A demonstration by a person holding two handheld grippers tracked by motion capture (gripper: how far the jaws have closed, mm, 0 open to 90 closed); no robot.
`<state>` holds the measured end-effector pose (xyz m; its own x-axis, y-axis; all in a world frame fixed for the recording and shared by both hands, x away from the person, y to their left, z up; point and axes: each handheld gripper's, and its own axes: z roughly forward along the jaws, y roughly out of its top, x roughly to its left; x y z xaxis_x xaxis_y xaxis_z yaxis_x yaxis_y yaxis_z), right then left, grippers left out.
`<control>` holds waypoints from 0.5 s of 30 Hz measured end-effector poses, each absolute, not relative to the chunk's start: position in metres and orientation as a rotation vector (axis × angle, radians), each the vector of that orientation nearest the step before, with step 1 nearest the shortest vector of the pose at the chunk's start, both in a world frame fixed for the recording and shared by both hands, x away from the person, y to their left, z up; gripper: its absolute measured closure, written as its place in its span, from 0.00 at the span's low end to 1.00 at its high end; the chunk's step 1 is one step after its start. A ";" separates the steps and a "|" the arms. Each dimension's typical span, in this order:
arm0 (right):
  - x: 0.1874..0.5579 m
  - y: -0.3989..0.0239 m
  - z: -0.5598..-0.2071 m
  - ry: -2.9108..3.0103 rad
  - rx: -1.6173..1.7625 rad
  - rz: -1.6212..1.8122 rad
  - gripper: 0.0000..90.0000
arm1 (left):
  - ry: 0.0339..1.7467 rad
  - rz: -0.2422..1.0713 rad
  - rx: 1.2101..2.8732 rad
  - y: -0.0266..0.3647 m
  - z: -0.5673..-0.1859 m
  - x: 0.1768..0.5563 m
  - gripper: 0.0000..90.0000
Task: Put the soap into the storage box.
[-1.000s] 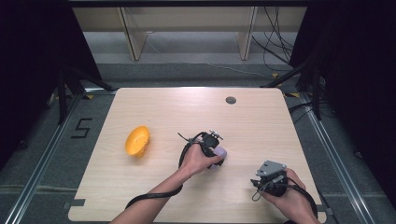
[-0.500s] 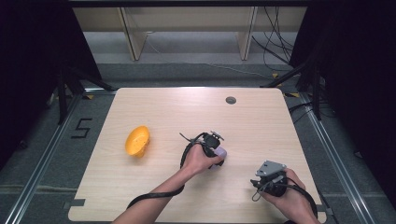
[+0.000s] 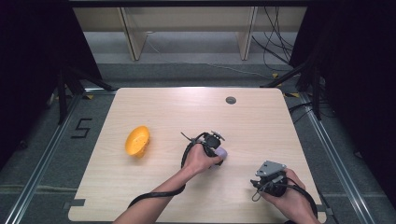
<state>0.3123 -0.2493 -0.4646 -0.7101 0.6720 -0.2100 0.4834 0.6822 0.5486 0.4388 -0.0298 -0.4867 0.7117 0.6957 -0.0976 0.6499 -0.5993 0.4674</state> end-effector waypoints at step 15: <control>0.312 -0.249 -0.465 2.499 0.895 0.656 0.63 | 1.037 0.132 2.435 -0.033 -0.487 0.438 0.54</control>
<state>0.3123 -0.2494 -0.4645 -0.7126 0.6689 -0.2117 0.4787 0.6841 0.5503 0.4377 -0.0325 -0.4869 0.7072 0.7002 -0.0982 0.6530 -0.5936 0.4704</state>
